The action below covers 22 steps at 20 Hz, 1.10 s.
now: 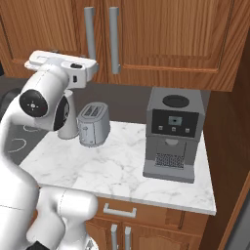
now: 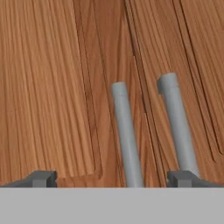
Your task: Get the candle and the wine from the cabinet and move them to the dining counter.
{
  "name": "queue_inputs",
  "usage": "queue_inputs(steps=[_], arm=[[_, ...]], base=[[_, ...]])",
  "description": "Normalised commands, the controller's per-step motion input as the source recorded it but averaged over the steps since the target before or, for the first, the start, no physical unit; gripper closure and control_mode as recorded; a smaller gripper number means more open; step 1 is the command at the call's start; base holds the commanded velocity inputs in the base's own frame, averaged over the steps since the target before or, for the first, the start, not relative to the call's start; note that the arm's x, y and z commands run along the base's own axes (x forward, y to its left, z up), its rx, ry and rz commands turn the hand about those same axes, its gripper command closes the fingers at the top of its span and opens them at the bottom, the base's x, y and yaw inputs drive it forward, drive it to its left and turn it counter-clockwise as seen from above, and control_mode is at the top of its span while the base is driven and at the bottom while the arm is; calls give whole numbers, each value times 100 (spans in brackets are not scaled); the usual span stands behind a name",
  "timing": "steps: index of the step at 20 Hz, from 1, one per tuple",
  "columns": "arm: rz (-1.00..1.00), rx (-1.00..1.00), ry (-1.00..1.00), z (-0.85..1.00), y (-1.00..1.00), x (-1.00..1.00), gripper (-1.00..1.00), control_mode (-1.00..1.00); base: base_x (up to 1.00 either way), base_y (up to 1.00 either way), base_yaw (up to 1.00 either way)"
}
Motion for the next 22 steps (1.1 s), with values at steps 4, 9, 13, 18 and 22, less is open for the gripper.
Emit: queue_inputs(steps=[4,9,13,18,22], arm=[[0,0,0,0,0,38,-100,-100],[1,0,0,0,-2,37,-100,-100],[0,0,0,0,-4,35,-100,-100],[1,0,0,0,-8,35,-100,-100],[2,0,0,0,-7,28,-100,-100]], base=[[0,0,0],[0,0,0],[0,0,0],[0,0,0],[0,0,0]])
